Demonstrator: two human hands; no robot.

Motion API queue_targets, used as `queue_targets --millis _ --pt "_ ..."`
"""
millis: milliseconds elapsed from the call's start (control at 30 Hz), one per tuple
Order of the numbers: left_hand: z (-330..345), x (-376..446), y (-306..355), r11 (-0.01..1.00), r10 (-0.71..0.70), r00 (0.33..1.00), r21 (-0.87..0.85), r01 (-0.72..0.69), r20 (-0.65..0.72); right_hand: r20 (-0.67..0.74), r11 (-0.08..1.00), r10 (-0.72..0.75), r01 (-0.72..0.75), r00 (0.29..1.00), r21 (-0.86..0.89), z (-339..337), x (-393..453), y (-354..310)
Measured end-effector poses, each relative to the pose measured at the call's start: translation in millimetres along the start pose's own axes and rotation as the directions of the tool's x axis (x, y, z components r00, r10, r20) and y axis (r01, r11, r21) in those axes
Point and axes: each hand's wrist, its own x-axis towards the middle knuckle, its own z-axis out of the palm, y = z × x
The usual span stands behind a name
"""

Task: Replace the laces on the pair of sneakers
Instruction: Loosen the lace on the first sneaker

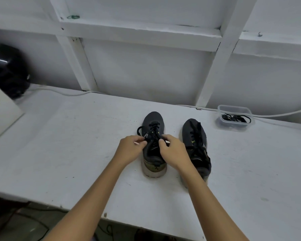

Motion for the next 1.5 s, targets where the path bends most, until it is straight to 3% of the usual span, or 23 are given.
queue_targets --millis 133,267,400,433,500,567,700,867,1000,1167,1333,1433,1500 --pt "6.1 9.2 5.4 0.986 -0.121 0.983 -0.129 0.103 -0.139 -0.035 0.999 -0.042 0.042 0.999 0.014 5.2 -2.9 3.7" --pt "8.5 12.4 12.1 0.993 0.002 0.995 -0.118 -0.013 -0.095 -0.029 0.999 -0.032 0.033 0.999 0.03 6.0 -0.6 6.4" --pt "4.5 14.0 12.4 0.99 0.024 0.936 -0.122 -0.072 -0.352 -0.033 0.999 -0.038 0.039 0.999 0.034 4.9 2.0 8.4" --pt "1.1 15.5 12.8 0.987 0.107 0.926 -0.075 -0.144 -0.363 -0.032 0.998 -0.046 0.047 0.998 0.028 4.7 2.1 8.6" --pt "-4.3 20.1 12.7 0.936 0.352 0.911 0.078 -0.343 -0.214 -0.023 0.998 -0.062 0.062 0.998 0.018 4.2 2.8 8.7" --pt "-8.0 22.4 14.7 0.875 0.464 0.883 0.19 -0.445 -0.068 -0.018 0.997 -0.071 0.071 0.997 0.013 4.1 4.0 8.9" --pt "-10.8 17.5 13.2 0.859 0.473 0.881 0.221 -0.462 0.005 -0.02 0.996 -0.087 0.087 0.996 0.0 4.4 4.9 10.1" --pt "-13.3 13.8 8.9 0.945 0.326 0.944 -0.03 -0.325 0.056 -0.042 0.993 -0.107 0.108 0.993 0.036 6.0 2.8 12.2" --pt "-17.8 18.7 10.7 0.941 0.331 0.93 0.016 -0.337 0.16 -0.044 0.991 -0.109 0.112 0.993 0.074 6.1 0.6 9.9" --pt "-18.1 27.2 17.8 0.902 0.399 0.915 0.154 -0.403 0.06 -0.007 0.985 -0.074 0.074 0.997 0.156 6.9 -6.2 0.3" --pt "-29.0 35.2 20.1 0.914 0.377 0.922 0.124 -0.386 0.094 -0.013 0.999 0.033 -0.033 0.999 -0.017 10.8 1.3 -10.8" --pt "-36.7 39.7 21.3 0.907 0.386 0.916 0.136 -0.398 0.107 -0.016 0.995 0.098 -0.098 0.995 -0.028 12.6 4.3 -9.0" --pt "-39.7 41.0 22.7 0.931 0.363 0.931 0.034 -0.363 -0.027 -0.01 0.993 0.112 -0.112 0.994 -0.04 12.0 5.7 -7.7"
